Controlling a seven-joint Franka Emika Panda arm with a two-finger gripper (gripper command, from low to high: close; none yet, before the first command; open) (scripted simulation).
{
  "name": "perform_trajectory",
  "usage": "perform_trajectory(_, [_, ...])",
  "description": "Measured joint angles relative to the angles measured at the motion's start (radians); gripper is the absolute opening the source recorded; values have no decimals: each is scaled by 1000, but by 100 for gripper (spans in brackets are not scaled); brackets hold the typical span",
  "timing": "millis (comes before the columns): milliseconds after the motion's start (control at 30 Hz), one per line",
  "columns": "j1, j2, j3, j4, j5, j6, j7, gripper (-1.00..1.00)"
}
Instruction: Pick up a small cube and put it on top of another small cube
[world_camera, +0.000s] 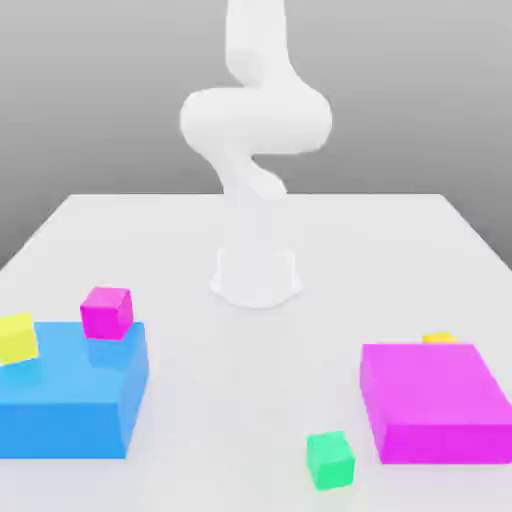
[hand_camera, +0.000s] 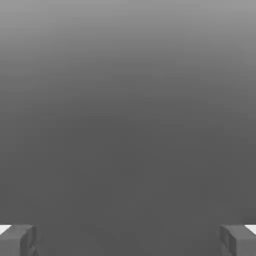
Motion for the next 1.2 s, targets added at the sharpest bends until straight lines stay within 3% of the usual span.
perform_trajectory(567, [296, 28, 94, -94, -79, -10, -448, 0])
perform_trajectory(1200, [579, 208, 118, -217, -149, 73, -967, 0])
